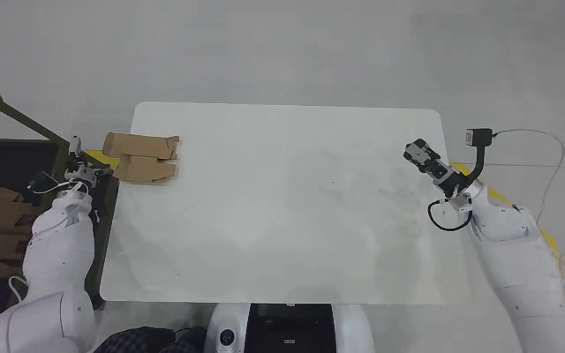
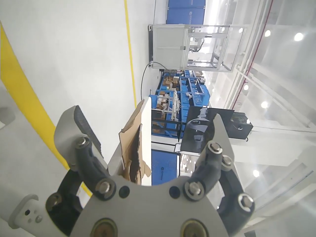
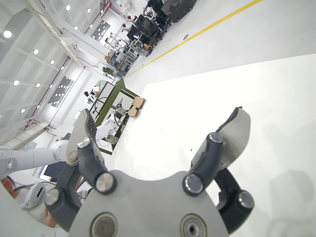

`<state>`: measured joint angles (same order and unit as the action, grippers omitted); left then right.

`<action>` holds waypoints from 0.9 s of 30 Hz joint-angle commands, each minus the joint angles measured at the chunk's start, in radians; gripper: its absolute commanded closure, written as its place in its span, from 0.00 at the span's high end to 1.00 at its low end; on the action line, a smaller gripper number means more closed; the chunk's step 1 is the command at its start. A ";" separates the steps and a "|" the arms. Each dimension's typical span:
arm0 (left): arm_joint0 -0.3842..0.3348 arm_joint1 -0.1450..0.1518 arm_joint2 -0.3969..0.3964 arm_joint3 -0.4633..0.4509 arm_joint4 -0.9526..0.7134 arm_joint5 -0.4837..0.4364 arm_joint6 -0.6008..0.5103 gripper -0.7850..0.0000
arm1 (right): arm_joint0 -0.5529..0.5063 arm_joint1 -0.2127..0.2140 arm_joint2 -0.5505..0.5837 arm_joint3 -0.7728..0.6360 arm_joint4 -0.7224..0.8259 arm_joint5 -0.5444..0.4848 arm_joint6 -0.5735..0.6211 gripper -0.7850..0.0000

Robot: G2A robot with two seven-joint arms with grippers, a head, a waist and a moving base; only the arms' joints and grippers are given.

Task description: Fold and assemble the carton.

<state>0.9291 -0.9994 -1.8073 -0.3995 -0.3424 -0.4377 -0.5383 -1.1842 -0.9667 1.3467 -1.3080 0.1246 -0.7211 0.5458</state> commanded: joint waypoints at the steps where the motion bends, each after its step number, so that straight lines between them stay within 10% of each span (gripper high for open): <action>1: -0.024 0.001 0.011 0.020 0.021 0.013 -0.007 1.00 | 0.000 0.000 0.000 0.000 0.000 0.000 0.000 1.00; 13: -0.112 -0.005 0.075 0.096 0.122 0.014 -0.022 0.98 | 0.000 0.000 0.000 0.000 0.000 0.000 0.000 1.00; 25: -0.165 -0.010 0.112 0.137 0.178 0.054 0.001 0.00 | 0.000 0.000 0.000 0.000 0.000 0.000 0.000 1.00; 27: -0.170 -0.009 0.113 0.141 0.179 0.055 0.004 0.00 | 0.000 0.000 0.000 0.000 0.000 0.000 0.000 1.00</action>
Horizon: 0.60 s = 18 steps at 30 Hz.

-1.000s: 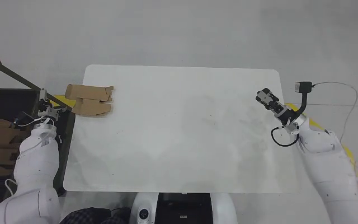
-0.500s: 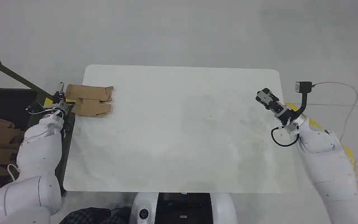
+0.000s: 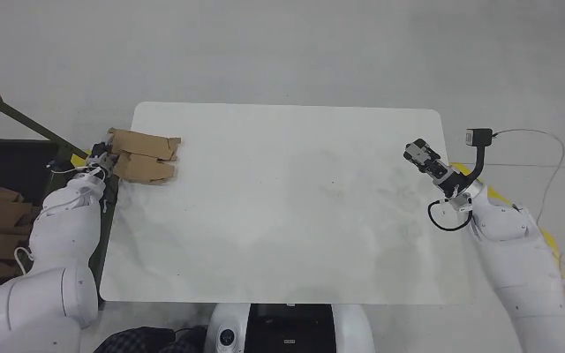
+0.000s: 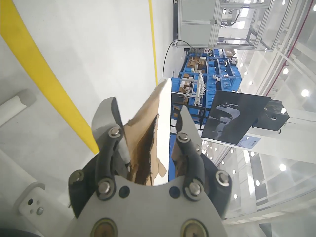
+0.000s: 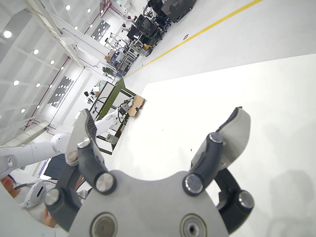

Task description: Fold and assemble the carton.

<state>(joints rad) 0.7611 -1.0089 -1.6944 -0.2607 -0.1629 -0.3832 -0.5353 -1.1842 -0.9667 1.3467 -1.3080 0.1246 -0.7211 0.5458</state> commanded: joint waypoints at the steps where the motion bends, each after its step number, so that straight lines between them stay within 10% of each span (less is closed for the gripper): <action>1: -0.004 0.001 -0.001 0.004 -0.002 0.001 0.001 0.00 | 0.000 0.000 0.000 0.000 0.000 0.000 0.000 1.00; 18: -0.003 0.050 -0.104 -0.040 -0.153 -0.085 -0.019 0.00 | 0.000 0.000 0.000 0.000 0.000 0.000 0.000 1.00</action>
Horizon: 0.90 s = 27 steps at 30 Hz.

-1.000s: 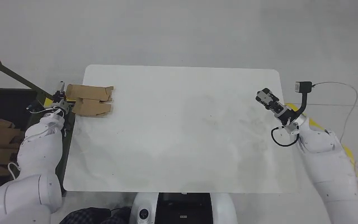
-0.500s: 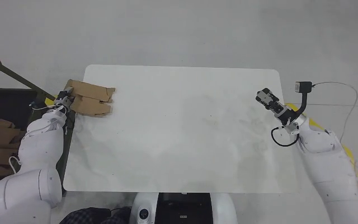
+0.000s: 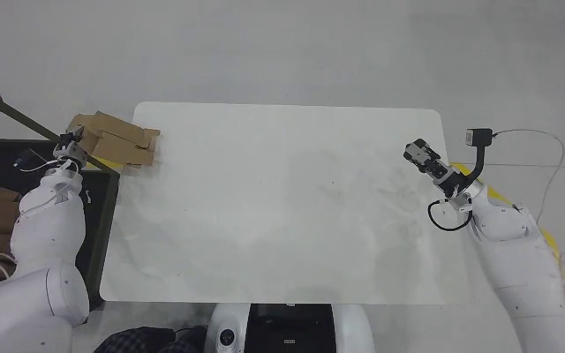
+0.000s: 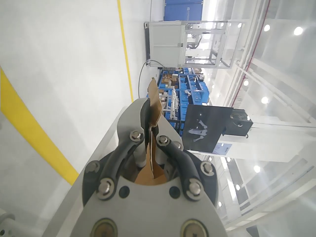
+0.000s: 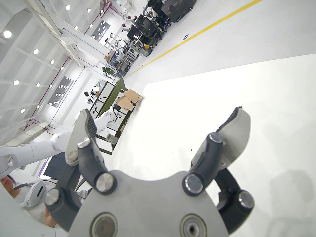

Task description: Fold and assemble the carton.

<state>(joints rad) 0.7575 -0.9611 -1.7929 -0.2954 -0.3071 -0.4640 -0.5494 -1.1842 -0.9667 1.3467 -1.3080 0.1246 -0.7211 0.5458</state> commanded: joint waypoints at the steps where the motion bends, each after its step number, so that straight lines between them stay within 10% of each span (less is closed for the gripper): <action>1: 0.001 0.005 -0.009 -0.011 -0.013 -0.005 -0.014 0.00 | 0.000 0.000 0.000 0.000 0.000 0.000 0.000 1.00; 27: -0.097 -0.102 0.237 -0.286 -0.037 0.070 -0.198 0.00 | 0.000 0.000 0.000 0.000 0.000 0.000 0.000 1.00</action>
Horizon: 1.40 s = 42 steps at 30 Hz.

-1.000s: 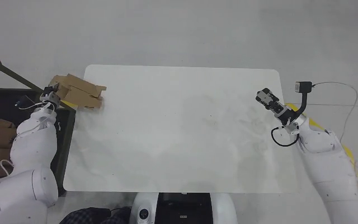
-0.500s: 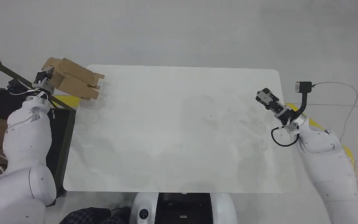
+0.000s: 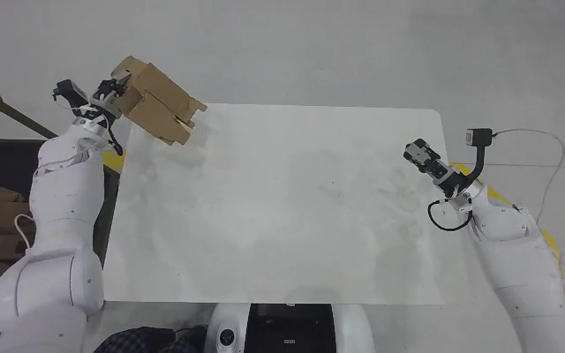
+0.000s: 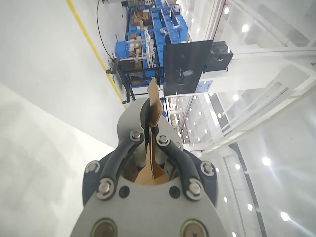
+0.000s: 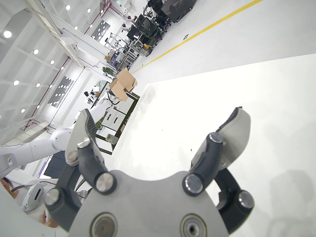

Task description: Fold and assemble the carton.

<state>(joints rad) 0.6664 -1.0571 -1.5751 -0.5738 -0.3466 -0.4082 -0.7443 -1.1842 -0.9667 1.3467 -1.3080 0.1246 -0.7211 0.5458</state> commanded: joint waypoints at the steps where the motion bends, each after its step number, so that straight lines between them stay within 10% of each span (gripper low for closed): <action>1: -0.011 -0.012 0.034 -0.014 0.003 0.024 -0.005 0.00 | 0.000 0.000 0.000 0.000 0.000 0.000 0.000 1.00; 23: -0.090 -0.197 0.449 -0.131 -0.091 0.118 -0.106 0.00 | 0.000 0.000 0.000 0.000 0.000 0.000 0.000 1.00; 42: -0.095 -0.278 0.616 -0.174 -0.093 0.123 -0.216 0.00 | 0.000 0.000 0.000 0.000 0.000 0.000 0.000 1.00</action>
<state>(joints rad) 0.5684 -1.3342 -0.9602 -0.7459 -0.4380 -0.2829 -0.9563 -1.1842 -0.9667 1.3467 -1.3080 0.1246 -0.7211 0.5458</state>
